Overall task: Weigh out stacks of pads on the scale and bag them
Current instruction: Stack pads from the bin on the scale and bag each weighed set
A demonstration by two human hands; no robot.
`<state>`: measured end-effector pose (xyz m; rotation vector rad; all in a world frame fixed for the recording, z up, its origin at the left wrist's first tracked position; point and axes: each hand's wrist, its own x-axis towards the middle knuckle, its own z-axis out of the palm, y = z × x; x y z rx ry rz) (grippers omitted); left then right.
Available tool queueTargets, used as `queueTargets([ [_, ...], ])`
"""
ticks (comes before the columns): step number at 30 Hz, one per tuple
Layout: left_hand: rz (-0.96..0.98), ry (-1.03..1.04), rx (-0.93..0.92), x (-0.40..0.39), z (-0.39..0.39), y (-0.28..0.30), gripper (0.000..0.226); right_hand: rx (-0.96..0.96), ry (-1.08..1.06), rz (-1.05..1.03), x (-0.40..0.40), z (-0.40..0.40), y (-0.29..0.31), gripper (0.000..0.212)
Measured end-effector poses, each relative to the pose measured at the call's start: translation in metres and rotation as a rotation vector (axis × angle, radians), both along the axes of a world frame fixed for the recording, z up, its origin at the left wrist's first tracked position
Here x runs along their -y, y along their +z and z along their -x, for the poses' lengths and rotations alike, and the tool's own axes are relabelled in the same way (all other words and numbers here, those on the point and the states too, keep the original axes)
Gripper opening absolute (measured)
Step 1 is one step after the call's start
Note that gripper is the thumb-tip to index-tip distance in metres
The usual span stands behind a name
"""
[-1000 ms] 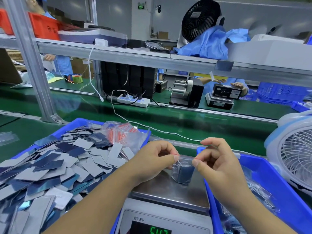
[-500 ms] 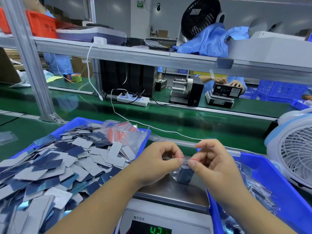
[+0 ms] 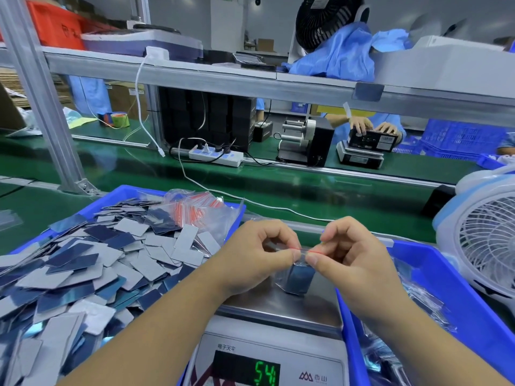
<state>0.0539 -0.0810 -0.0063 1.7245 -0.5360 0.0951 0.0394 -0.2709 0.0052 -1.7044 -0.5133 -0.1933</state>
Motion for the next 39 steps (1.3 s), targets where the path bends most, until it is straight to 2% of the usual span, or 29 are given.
queueTargets([
  [4,-0.015,0.006,0.009,0.005,0.004,-0.001,0.002,0.032,-0.022,0.009,0.0,0.002,0.0,0.024],
  [12,-0.041,-0.01,0.046,-0.011,-0.004,0.003,0.009,0.023,-0.047,0.019,0.004,0.0,0.002,0.024],
  [17,-0.047,-0.017,0.029,-0.018,-0.007,0.003,0.012,0.029,-0.033,0.046,0.008,-0.001,0.004,0.036],
  [25,-0.046,0.131,-0.001,-0.037,-0.012,0.003,0.027,-0.002,-0.078,-0.044,0.025,-0.013,0.009,0.042],
  [29,-0.135,0.154,-0.005,-0.023,-0.005,0.004,0.01,-0.024,-0.107,-0.074,0.021,-0.019,0.013,0.042],
  [32,-0.248,0.108,0.013,-0.014,0.0,0.002,0.014,-0.032,-0.153,0.01,0.027,-0.023,0.024,0.033],
  [35,-0.283,0.102,0.032,-0.01,0.004,0.003,0.014,-0.062,-0.178,0.148,0.042,-0.028,0.037,0.031],
  [39,-0.273,0.118,0.024,-0.009,0.007,0.006,0.014,-0.138,-0.217,0.526,0.069,-0.033,0.042,0.026],
])
